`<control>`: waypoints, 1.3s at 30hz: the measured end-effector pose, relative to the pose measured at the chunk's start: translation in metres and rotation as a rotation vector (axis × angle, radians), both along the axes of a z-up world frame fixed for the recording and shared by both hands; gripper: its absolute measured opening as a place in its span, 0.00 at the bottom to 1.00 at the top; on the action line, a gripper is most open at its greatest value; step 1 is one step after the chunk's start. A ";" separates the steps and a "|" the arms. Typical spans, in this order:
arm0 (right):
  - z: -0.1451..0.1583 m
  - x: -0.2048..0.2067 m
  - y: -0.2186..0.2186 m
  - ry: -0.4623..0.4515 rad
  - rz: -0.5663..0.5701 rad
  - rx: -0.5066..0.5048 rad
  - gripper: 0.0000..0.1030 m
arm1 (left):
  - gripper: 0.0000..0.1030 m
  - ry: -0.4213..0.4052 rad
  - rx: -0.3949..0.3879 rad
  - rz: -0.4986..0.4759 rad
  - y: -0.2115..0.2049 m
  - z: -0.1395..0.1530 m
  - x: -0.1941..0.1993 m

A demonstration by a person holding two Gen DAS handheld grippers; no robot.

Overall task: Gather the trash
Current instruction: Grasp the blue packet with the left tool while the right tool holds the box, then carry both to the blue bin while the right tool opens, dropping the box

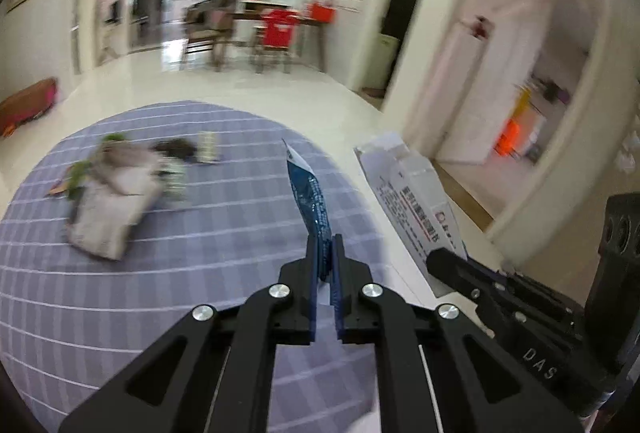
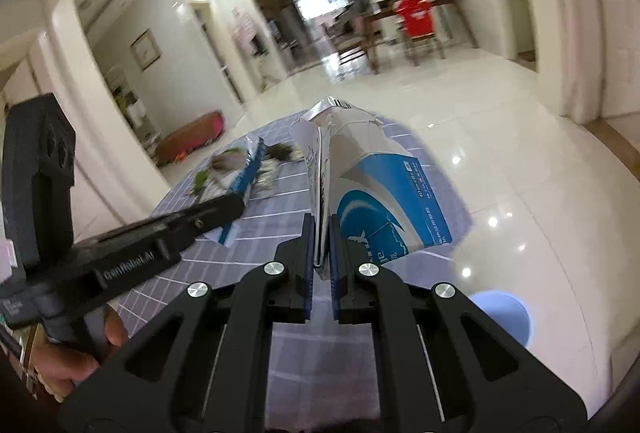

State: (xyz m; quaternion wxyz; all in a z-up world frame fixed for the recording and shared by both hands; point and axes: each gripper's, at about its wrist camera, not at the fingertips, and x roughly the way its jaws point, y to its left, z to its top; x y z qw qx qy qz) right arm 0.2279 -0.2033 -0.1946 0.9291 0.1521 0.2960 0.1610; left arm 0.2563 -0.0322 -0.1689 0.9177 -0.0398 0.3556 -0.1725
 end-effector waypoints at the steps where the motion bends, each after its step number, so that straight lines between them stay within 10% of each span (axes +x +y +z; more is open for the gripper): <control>1: -0.002 -0.007 -0.013 0.001 -0.028 0.003 0.07 | 0.06 0.003 0.005 -0.029 -0.015 -0.002 -0.003; 16: -0.096 -0.022 -0.136 0.213 -0.274 0.038 0.07 | 0.06 0.129 0.142 -0.299 -0.192 -0.106 0.004; 30: -0.171 0.025 -0.153 0.320 -0.305 0.145 0.17 | 0.06 0.167 0.294 -0.240 -0.196 -0.155 0.038; 39: -0.163 -0.006 -0.157 0.302 -0.358 0.109 0.24 | 0.06 0.189 0.289 -0.259 -0.203 -0.159 0.042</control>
